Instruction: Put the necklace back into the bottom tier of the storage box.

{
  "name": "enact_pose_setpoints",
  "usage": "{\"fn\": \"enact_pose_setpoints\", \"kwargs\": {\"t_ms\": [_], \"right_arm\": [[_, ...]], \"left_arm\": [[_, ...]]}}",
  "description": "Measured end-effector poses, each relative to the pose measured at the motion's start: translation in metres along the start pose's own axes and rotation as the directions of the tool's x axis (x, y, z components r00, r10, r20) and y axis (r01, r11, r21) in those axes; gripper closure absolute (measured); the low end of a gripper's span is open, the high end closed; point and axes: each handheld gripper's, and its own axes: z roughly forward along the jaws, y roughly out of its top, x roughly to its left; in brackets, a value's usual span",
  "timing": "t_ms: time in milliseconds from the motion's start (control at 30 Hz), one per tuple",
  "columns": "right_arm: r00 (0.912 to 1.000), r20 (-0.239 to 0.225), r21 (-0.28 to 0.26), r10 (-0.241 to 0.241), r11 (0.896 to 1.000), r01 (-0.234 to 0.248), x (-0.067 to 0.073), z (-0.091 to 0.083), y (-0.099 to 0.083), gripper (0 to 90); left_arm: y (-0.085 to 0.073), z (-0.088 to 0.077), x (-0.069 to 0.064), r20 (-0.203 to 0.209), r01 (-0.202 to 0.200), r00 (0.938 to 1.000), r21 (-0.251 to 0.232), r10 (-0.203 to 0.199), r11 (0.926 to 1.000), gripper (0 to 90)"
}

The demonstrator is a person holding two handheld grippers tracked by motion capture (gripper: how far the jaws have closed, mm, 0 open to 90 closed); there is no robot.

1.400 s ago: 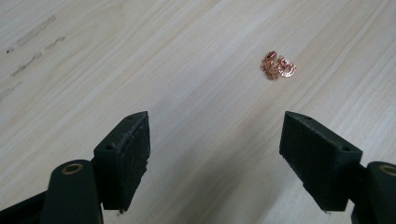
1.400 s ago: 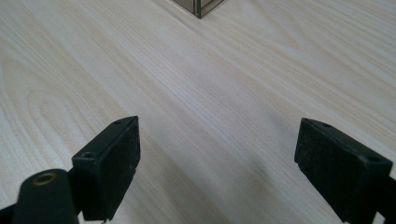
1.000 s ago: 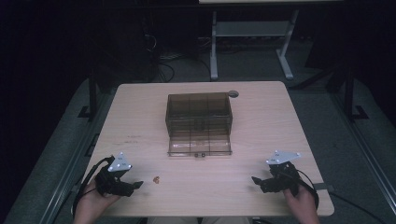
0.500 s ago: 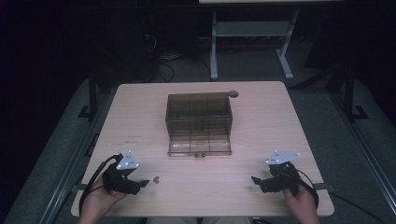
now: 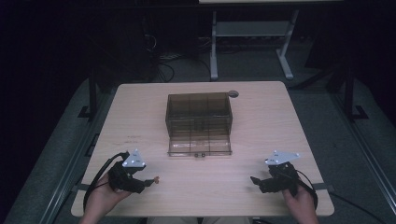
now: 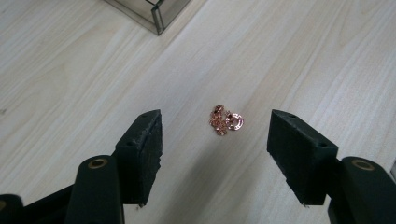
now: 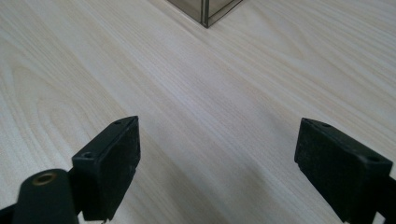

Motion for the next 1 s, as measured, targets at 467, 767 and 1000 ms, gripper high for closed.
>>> {"fn": "enact_pose_setpoints", "kwargs": {"t_ms": [467, 767, 1000], "right_arm": [[1.0000, -0.004, -0.004, 0.001, 1.000, -0.001, 0.000, 0.000, 0.000, 13.8], [1.0000, -0.005, -0.001, 0.000, 1.000, 0.000, 0.001, 0.000, 0.000, 13.8], [1.0000, -0.002, -0.004, -0.001, 1.000, 0.001, 0.001, 0.000, 0.000, 13.8]], "left_arm": [[0.015, 0.019, 0.008, 0.055, -0.004, 0.9985, 0.052, 0.001, 0.9986, 46.2], [0.016, 0.030, 0.011, 0.097, -0.001, 0.9953, 0.097, -0.008, 0.9953, 52.4], [0.014, 0.035, 0.011, 0.116, -0.007, 0.9933, 0.105, -0.005, 0.9945, 58.3]]}}
